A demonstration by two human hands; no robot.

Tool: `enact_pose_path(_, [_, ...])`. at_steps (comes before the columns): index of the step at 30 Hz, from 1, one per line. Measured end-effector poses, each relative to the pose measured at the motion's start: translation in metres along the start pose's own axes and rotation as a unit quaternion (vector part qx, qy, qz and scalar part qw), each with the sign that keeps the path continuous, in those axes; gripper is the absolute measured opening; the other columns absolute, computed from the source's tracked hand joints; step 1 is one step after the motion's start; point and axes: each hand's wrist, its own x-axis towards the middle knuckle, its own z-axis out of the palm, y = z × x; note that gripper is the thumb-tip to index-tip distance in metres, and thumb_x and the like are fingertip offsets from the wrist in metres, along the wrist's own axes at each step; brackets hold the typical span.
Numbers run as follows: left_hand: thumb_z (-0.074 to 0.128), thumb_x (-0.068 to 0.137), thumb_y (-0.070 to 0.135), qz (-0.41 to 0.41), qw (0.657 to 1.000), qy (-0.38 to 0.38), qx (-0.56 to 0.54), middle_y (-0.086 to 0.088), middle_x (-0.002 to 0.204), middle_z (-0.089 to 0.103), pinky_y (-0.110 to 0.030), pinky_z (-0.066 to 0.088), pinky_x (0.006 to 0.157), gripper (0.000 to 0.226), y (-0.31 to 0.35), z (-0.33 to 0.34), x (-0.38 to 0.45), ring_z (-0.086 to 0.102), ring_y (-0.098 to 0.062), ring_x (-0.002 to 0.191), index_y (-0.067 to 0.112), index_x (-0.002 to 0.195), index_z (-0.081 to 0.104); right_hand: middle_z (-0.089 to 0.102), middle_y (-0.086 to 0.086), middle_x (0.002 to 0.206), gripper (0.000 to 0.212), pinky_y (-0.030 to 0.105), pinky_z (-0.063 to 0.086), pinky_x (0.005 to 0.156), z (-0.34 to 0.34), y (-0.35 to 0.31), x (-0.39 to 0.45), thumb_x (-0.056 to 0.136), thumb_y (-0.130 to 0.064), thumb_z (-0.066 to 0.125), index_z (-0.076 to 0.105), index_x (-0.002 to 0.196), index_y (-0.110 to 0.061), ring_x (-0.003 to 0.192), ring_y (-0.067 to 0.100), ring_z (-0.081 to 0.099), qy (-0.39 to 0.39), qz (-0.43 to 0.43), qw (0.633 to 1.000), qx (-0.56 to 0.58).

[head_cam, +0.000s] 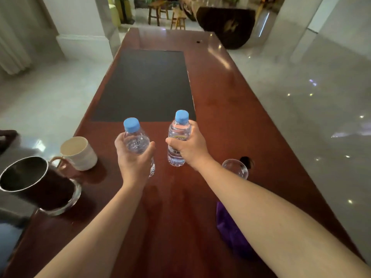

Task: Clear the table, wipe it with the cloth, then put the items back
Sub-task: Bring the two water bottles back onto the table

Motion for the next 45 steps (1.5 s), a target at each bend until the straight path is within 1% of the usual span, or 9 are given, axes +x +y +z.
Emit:
enact_pose_path(6, [0.079,0.071,0.034,-0.026,0.998,-0.043,-0.029,0.020,0.107,0.057,-0.048,0.055,0.086,0.064,0.020,0.054,0.004,0.063,-0.006,0.097,0.039,0.121,0.040,0.067,-0.011,0.100,0.058,0.044,0.051,0.092,-0.052,0.004,0.019,0.064,-0.036,0.081,0.048,0.111,-0.036,0.094,0.013,0.066,0.047,0.013,0.999,0.000])
enact_pose_path(9, [0.079,0.071,0.033,-0.042,0.996,-0.069,-0.045,0.020,0.107,0.057,-0.056,0.056,0.081,0.064,0.027,0.082,0.002,0.064,-0.013,0.099,0.041,0.121,0.039,0.065,-0.014,0.100,0.058,0.041,0.051,0.091,-0.077,0.011,0.025,0.066,-0.038,0.080,0.046,0.113,-0.037,0.094,0.010,0.065,0.064,0.022,0.998,-0.013])
enact_pose_path(14, [0.076,0.070,0.037,-0.014,0.995,-0.100,-0.028,0.017,0.111,0.054,-0.043,0.052,0.091,0.064,0.032,0.122,-0.005,0.057,0.005,0.097,0.034,0.123,0.040,0.065,-0.015,0.099,0.060,0.026,0.048,0.080,-0.113,0.026,0.034,0.066,-0.040,0.080,0.047,0.116,-0.037,0.090,0.003,0.063,0.095,0.039,0.995,-0.012])
enact_pose_path(19, [0.077,0.074,0.032,-0.016,0.990,-0.137,-0.023,0.006,0.117,0.055,-0.050,0.054,0.086,0.060,0.033,0.159,-0.012,0.061,-0.014,0.099,0.050,0.111,0.034,0.065,-0.016,0.100,0.062,0.029,0.051,0.084,-0.139,0.044,0.044,0.061,-0.046,0.077,0.046,0.115,-0.040,0.091,0.003,0.064,0.117,0.058,0.991,-0.015])
enact_pose_path(25, [0.078,0.076,0.029,-0.005,0.987,-0.161,-0.005,0.009,0.116,0.054,-0.030,0.046,0.083,0.066,0.021,0.201,-0.014,0.059,-0.008,0.098,0.063,0.102,0.029,0.063,-0.016,0.103,0.064,0.019,0.048,0.074,-0.160,0.067,0.061,0.064,-0.046,0.079,0.043,0.116,-0.043,0.090,-0.002,0.063,0.126,0.077,0.989,-0.011])
enact_pose_path(30, [0.080,0.076,0.029,-0.020,0.984,-0.176,0.002,0.019,0.109,0.053,-0.016,0.040,0.077,0.066,0.005,0.231,-0.014,0.054,0.012,0.096,0.066,0.098,0.030,0.064,-0.019,0.100,0.060,0.014,0.044,0.071,-0.167,0.094,0.076,0.063,-0.047,0.078,0.043,0.111,-0.047,0.087,-0.009,0.061,0.132,0.096,0.986,-0.017])
enact_pose_path(37, [0.080,0.076,0.031,-0.029,0.979,-0.201,0.008,0.028,0.110,0.051,-0.008,0.036,0.076,0.065,-0.017,0.256,-0.011,0.054,0.012,0.100,0.051,0.116,0.032,0.065,-0.016,0.099,0.062,0.018,0.048,0.075,-0.169,0.127,0.090,0.064,-0.041,0.080,0.046,0.116,-0.041,0.087,-0.006,0.063,0.148,0.110,0.983,-0.009])
enact_pose_path(42, [0.080,0.076,0.032,-0.019,0.979,-0.203,0.011,0.015,0.116,0.054,-0.021,0.043,0.083,0.064,-0.029,0.264,-0.012,0.058,-0.006,0.103,0.044,0.121,0.036,0.067,-0.014,0.099,0.060,0.025,0.051,0.082,-0.171,0.139,0.095,0.066,-0.036,0.081,0.048,0.116,-0.038,0.088,-0.001,0.064,0.157,0.107,0.982,-0.011])
enact_pose_path(45, [0.080,0.075,0.035,-0.023,0.978,-0.205,0.013,0.022,0.113,0.052,-0.016,0.041,0.080,0.066,-0.031,0.265,-0.015,0.056,0.003,0.102,0.041,0.125,0.037,0.067,-0.014,0.099,0.061,0.029,0.053,0.085,-0.172,0.142,0.096,0.066,-0.036,0.081,0.048,0.118,-0.037,0.090,0.001,0.065,0.151,0.104,0.983,-0.010])
